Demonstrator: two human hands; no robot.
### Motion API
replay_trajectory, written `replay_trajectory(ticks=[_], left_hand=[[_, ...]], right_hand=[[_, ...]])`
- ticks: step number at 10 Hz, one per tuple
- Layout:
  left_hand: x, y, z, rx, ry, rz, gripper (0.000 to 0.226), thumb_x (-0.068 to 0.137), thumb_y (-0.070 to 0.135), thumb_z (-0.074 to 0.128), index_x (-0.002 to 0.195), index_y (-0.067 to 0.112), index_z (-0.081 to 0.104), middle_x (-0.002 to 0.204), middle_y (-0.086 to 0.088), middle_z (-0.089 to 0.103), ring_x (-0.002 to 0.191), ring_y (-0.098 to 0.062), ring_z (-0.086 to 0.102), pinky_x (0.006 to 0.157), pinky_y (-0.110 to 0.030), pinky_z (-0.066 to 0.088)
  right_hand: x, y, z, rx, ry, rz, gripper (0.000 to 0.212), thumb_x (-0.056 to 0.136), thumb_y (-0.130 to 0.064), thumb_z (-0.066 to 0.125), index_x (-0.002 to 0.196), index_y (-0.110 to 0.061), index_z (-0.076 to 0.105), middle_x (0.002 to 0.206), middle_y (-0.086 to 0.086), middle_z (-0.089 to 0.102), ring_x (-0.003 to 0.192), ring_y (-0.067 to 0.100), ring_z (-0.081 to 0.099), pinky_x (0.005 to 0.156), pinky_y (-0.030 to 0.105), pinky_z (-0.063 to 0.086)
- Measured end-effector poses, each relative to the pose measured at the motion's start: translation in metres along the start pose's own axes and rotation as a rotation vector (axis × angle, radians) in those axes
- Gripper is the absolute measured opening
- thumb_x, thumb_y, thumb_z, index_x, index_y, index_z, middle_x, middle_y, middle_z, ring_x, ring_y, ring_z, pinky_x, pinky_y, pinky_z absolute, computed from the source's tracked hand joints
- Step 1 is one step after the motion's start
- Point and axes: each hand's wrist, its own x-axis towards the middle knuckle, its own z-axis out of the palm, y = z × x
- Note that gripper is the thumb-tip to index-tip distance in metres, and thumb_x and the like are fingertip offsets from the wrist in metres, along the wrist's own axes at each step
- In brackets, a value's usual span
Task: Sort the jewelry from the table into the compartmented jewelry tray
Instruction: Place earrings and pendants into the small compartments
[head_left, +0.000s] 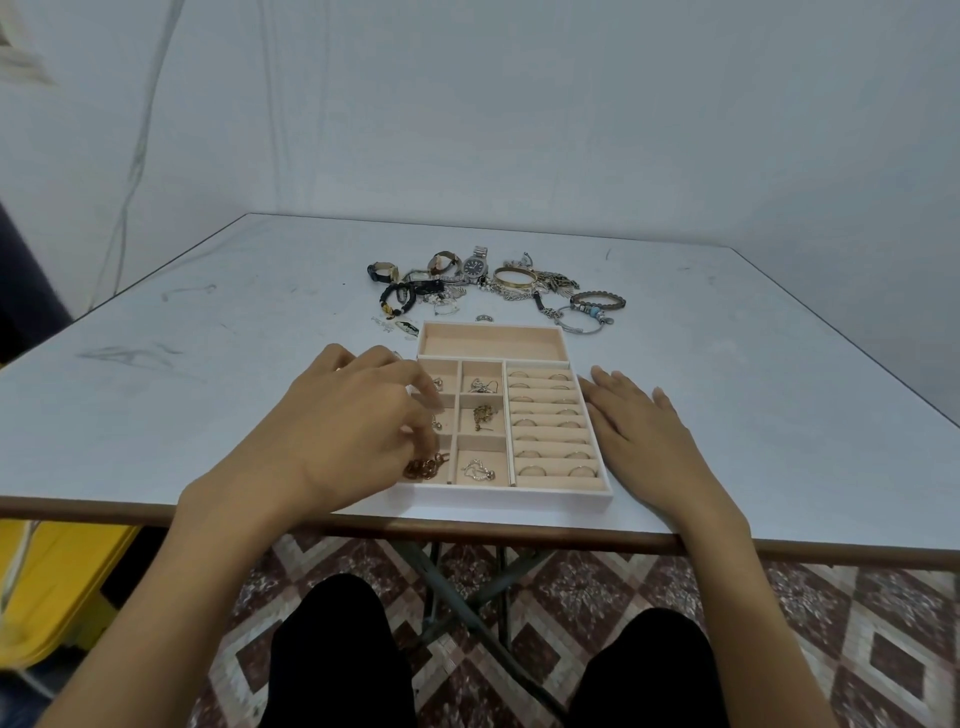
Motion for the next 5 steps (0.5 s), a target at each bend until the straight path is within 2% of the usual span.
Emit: replay_trajectory(ticks=[1,2,4,5], left_hand=[[0.0009,0.0002,0.0002,-0.037,-0.002,0.021,0.023,0.096,0.042,0.047,0.105,0.048,0.066,0.133,0.028,0.045,0.125,-0.001,0.034,0.090,-0.025,0.022],[0.0037,-0.0003,0.0006,-0.026,-0.045,0.032,0.031,0.095,0.031,0.045,0.112,0.049,0.064,0.137,0.027,0.041,0.128,-0.002,0.031,0.089,-0.025,0.019],[0.0020,-0.0045,0.0026,-0.039,-0.018,0.032,0.036,0.092,0.020,0.046,0.105,0.045,0.069,0.137,0.026,0.043,0.128,-0.003,0.032,0.089,-0.025,0.019],[0.0010,-0.0050,0.0039,-0.030,-0.013,0.028,0.035,0.093,0.022,0.045,0.106,0.045,0.068,0.138,0.027,0.041,0.129,-0.001,0.030,0.092,-0.025,0.020]], right_hand=[[0.0002,0.0002,0.0001,0.008,0.002,-0.002,0.045,0.105,-0.033,0.021,0.150,-0.033,0.025,0.160,-0.007,0.016,0.148,0.009,0.008,0.119,0.040,-0.001],[0.0003,0.0008,0.0008,0.011,0.003,-0.005,0.045,0.105,-0.034,0.020,0.150,-0.034,0.025,0.160,-0.007,0.016,0.148,0.010,0.008,0.119,0.040,-0.001],[0.0007,0.0006,0.0016,0.011,0.005,-0.005,0.045,0.105,-0.033,0.021,0.150,-0.033,0.026,0.160,-0.007,0.017,0.148,0.010,0.008,0.119,0.040,-0.001],[0.0006,0.0008,0.0013,0.011,0.007,-0.003,0.045,0.105,-0.034,0.020,0.150,-0.034,0.026,0.159,-0.007,0.017,0.148,0.009,0.008,0.119,0.039,-0.001]])
